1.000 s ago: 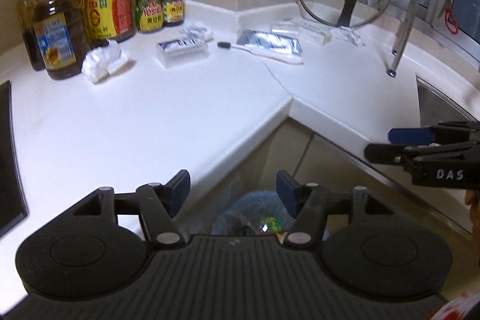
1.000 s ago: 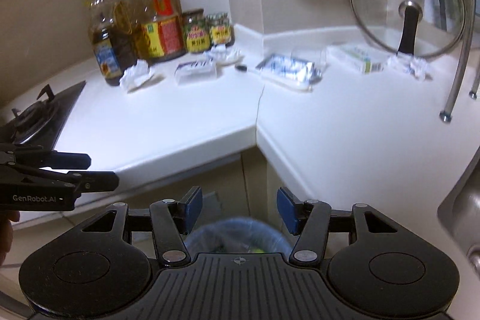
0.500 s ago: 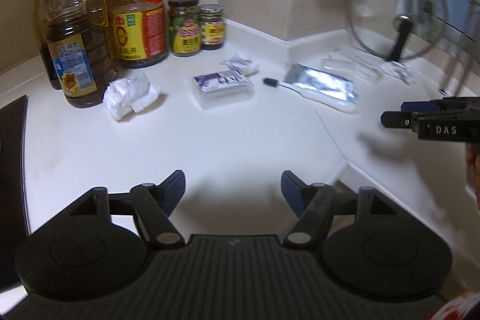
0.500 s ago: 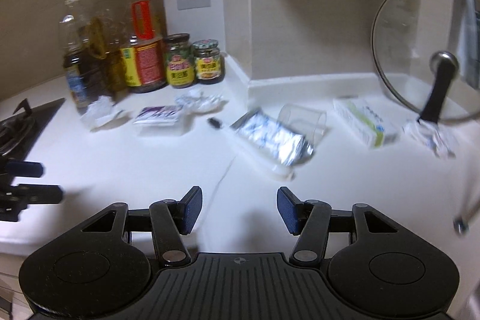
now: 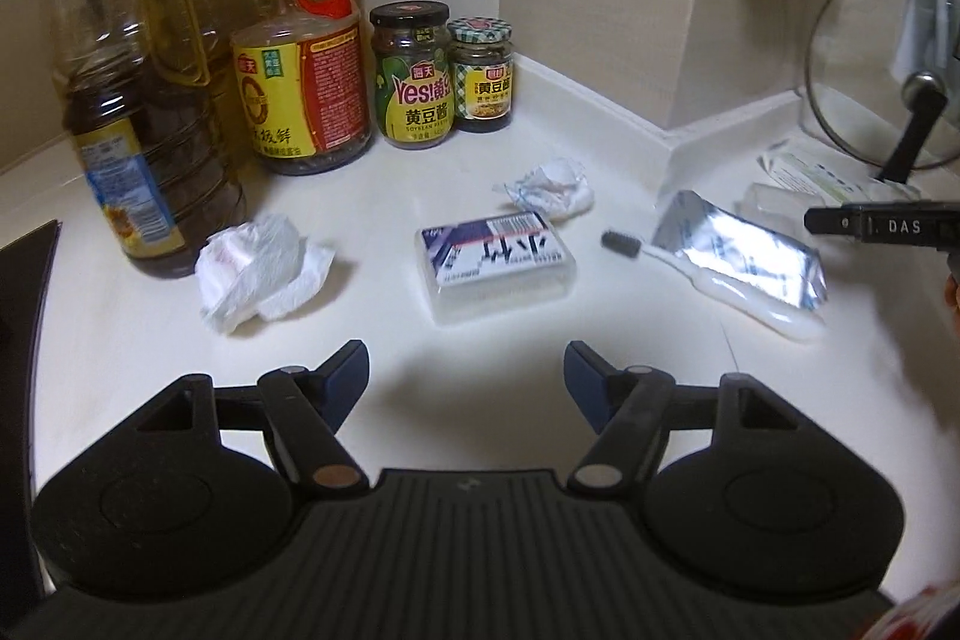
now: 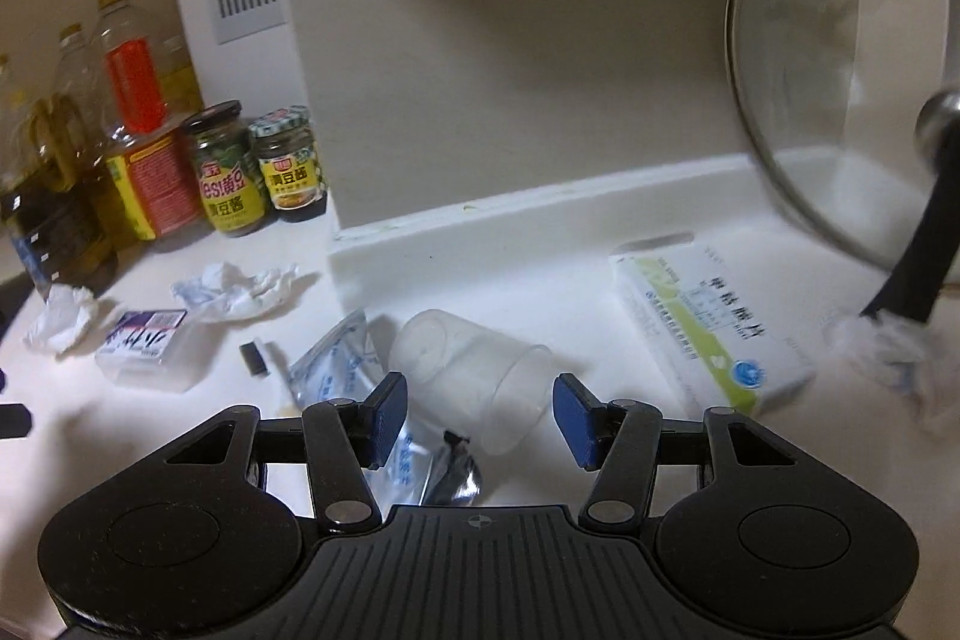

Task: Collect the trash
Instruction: 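Grasp the clear plastic cup with the right tool while the left tool grasps the white box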

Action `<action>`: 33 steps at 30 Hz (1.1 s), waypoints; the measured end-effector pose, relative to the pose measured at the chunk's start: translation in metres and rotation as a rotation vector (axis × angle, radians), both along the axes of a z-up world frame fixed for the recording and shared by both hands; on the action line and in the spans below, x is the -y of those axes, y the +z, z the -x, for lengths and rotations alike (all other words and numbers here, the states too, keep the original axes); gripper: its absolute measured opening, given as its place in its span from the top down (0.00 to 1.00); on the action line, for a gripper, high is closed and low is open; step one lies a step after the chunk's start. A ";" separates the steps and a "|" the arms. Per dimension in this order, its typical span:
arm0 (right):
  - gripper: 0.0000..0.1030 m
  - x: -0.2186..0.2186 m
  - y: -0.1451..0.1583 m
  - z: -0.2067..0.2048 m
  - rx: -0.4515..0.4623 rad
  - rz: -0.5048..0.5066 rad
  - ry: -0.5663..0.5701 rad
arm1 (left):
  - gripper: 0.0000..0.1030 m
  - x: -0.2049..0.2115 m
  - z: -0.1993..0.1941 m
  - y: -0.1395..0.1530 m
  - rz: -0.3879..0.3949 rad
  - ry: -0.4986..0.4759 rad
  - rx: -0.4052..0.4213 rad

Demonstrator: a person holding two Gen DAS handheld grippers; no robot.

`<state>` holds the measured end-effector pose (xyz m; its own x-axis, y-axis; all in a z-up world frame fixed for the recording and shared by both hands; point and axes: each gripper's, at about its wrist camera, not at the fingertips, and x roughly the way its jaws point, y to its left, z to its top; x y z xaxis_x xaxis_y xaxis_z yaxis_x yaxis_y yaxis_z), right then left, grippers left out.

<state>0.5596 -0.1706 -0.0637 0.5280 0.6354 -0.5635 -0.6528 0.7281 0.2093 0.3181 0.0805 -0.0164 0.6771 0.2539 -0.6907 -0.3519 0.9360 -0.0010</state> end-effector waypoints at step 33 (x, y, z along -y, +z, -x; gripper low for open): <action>0.97 0.001 -0.003 -0.011 -0.057 -0.090 0.055 | 0.17 0.004 -0.100 -0.050 -0.048 0.126 -0.044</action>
